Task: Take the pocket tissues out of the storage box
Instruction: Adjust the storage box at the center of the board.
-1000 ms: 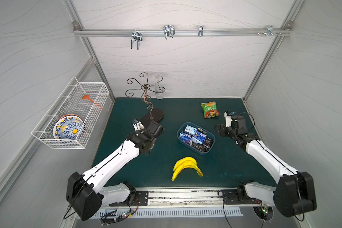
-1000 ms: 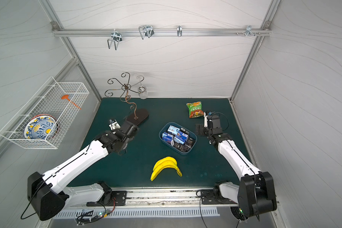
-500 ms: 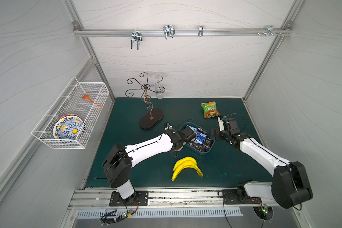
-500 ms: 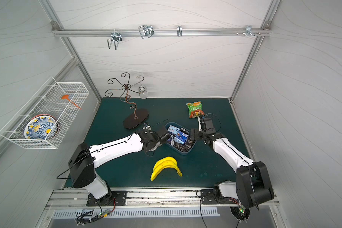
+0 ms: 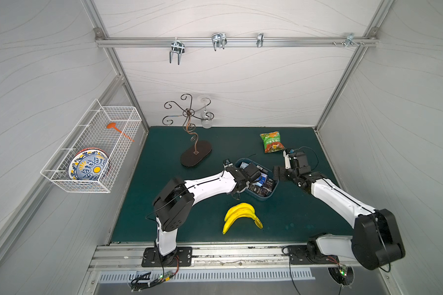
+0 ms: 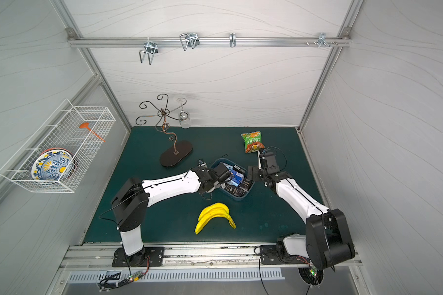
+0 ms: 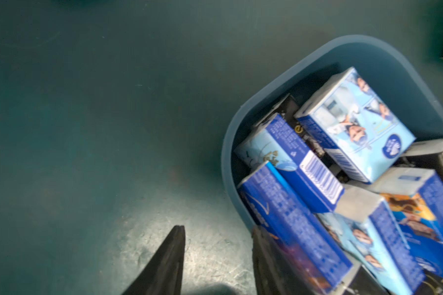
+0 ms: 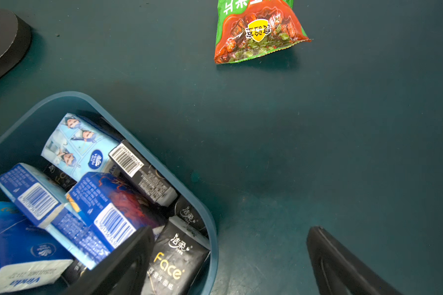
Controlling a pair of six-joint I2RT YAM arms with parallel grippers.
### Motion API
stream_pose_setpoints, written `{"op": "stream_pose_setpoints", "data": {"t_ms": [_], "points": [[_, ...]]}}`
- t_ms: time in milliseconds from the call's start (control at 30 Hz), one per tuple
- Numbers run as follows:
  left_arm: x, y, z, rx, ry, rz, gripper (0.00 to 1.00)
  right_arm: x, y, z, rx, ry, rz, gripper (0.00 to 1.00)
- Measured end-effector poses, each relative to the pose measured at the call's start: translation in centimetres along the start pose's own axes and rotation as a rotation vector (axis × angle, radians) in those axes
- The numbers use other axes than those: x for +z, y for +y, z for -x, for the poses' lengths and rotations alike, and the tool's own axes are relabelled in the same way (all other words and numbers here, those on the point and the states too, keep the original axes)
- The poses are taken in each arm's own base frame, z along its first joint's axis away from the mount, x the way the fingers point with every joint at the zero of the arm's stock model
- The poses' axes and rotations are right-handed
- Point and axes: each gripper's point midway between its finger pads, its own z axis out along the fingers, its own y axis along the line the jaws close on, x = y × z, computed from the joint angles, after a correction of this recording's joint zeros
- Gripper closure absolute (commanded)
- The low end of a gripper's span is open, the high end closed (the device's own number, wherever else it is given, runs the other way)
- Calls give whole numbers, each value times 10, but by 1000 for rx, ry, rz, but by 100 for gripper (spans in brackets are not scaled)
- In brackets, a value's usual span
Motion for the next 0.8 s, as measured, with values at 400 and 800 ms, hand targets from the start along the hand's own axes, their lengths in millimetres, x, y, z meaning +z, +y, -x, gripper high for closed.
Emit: {"op": "stream_pose_setpoints", "data": {"t_ms": [400, 800], "points": [[18, -4, 12, -68, 19, -21, 70, 0, 2, 0, 1, -2, 14, 1], [31, -7, 13, -101, 27, -25, 89, 2, 8, -2, -1, 9, 44, 1]]}}
